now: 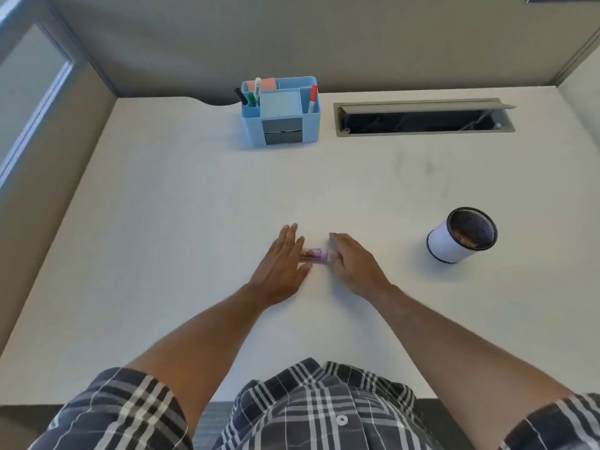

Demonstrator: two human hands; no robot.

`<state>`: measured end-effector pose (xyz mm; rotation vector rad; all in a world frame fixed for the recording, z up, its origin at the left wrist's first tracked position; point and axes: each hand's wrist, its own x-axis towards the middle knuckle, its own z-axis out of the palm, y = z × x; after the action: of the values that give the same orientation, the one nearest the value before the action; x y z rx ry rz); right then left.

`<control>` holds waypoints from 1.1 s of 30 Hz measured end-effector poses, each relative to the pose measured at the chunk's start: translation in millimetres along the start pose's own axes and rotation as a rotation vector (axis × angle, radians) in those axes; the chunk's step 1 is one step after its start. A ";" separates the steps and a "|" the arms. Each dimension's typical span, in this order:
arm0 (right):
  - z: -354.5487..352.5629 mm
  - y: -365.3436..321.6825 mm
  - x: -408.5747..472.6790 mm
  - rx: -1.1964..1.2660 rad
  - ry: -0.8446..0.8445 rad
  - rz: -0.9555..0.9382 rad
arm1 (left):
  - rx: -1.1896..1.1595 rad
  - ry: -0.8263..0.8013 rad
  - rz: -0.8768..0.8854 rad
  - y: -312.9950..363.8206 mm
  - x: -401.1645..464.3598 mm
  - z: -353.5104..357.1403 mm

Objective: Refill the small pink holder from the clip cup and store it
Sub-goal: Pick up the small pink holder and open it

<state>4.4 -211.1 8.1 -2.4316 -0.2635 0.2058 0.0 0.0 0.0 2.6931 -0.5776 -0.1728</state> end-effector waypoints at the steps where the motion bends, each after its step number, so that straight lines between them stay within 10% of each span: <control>1: 0.6 1.2 0.8 -0.002 0.009 -0.017 | 0.017 0.006 0.018 0.5 0.6 2.0; 18: 1.8 -2.5 -1.4 0.111 0.037 -0.042 | -0.036 0.139 -0.044 25.3 5.2 -13.3; 24: 2.2 -10.2 -0.6 0.229 0.079 0.017 | -0.642 -0.042 -0.330 31.4 20.0 -20.7; 33: -10.6 -14.6 0.5 0.569 -0.025 0.159 | -0.788 -0.144 -0.371 27.2 29.0 -27.4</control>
<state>5.2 -206.4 25.5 -1.8842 -0.0128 0.3316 21.7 -25.7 34.7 1.9892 -0.0083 -0.5648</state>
